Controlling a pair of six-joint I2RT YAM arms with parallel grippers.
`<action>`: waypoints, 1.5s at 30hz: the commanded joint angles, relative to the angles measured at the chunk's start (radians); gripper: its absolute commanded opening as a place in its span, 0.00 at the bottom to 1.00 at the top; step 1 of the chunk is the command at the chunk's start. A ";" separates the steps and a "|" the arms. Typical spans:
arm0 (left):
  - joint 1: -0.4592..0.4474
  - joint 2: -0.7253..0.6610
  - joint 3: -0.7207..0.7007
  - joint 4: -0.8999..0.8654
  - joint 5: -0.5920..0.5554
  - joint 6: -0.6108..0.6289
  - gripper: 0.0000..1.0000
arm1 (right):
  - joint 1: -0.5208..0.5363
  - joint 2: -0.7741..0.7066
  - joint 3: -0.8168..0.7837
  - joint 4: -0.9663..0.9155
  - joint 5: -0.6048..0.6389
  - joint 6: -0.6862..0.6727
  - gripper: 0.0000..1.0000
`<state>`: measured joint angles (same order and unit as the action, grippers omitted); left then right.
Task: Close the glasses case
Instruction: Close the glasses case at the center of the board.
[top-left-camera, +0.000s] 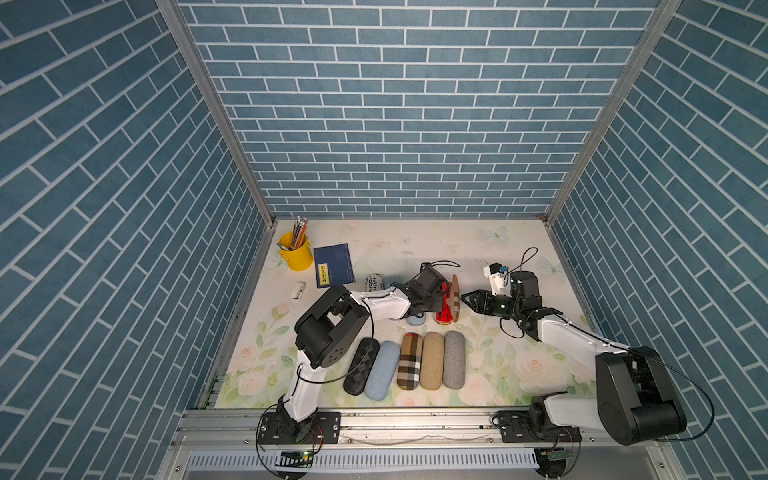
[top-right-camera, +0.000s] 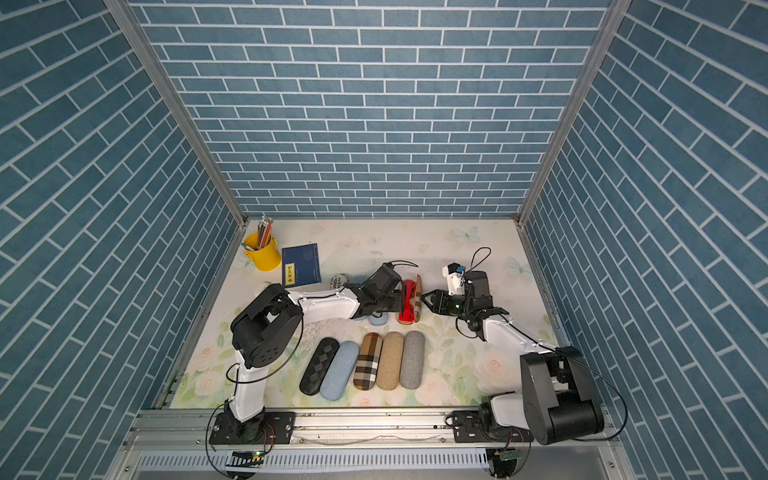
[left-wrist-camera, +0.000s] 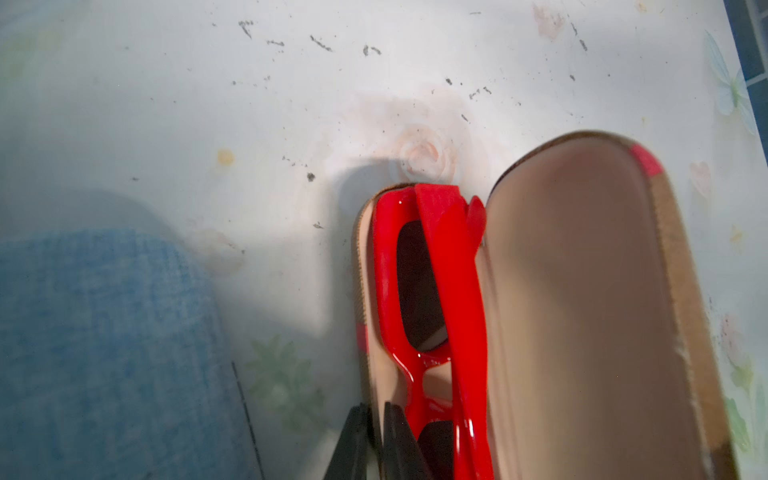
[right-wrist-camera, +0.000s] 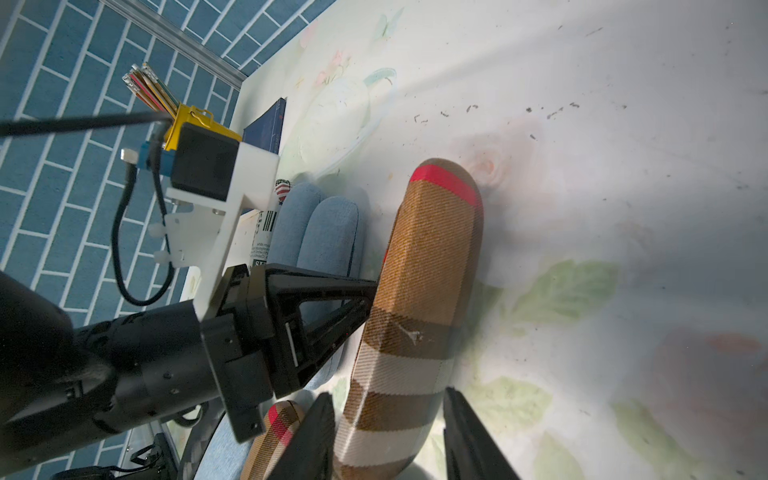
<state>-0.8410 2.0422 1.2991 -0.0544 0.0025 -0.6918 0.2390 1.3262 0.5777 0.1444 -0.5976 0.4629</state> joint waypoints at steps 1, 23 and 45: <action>0.003 -0.002 -0.002 0.010 0.013 0.008 0.13 | -0.004 0.016 0.003 0.031 -0.025 -0.016 0.39; 0.003 -0.022 -0.044 0.036 0.019 -0.001 0.13 | 0.045 0.130 0.009 0.165 -0.051 0.066 0.30; 0.003 -0.025 -0.060 0.064 0.022 0.003 0.12 | 0.139 0.250 0.057 0.153 0.032 0.053 0.27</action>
<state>-0.8314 2.0369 1.2594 -0.0090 0.0006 -0.6998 0.3412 1.5265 0.6243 0.3317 -0.6052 0.5194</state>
